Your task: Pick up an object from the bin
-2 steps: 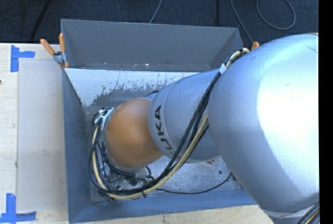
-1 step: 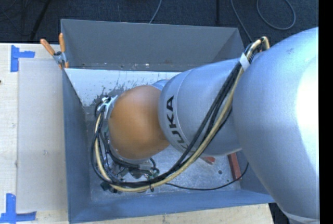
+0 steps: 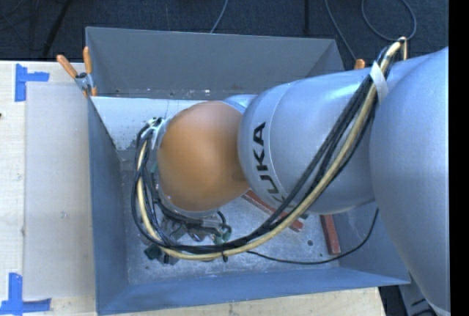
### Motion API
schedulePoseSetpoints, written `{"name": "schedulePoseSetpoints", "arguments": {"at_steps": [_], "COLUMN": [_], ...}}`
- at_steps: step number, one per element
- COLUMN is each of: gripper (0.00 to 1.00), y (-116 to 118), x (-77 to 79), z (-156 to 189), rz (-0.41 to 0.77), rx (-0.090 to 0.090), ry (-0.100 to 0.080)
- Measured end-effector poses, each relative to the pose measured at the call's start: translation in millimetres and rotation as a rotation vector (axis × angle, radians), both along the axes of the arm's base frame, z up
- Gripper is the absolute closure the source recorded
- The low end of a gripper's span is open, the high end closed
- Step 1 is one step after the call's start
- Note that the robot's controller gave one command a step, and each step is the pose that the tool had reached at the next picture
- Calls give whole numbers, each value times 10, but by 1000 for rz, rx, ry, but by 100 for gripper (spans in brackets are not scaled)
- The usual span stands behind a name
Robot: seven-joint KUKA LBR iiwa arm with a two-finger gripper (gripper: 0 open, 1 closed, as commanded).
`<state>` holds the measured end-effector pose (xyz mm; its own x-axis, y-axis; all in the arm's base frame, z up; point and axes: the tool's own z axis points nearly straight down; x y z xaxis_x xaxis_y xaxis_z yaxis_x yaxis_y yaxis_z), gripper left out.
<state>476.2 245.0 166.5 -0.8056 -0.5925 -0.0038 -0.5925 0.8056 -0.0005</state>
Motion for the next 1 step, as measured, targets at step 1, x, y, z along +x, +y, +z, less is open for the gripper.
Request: {"name": "schedulePoseSetpoints", "arguments": {"at_steps": [1], "gripper": [100], "y": [2], "x": [4], "z": [45], "rz": [-3], "rx": [-1], "ry": [3]}}
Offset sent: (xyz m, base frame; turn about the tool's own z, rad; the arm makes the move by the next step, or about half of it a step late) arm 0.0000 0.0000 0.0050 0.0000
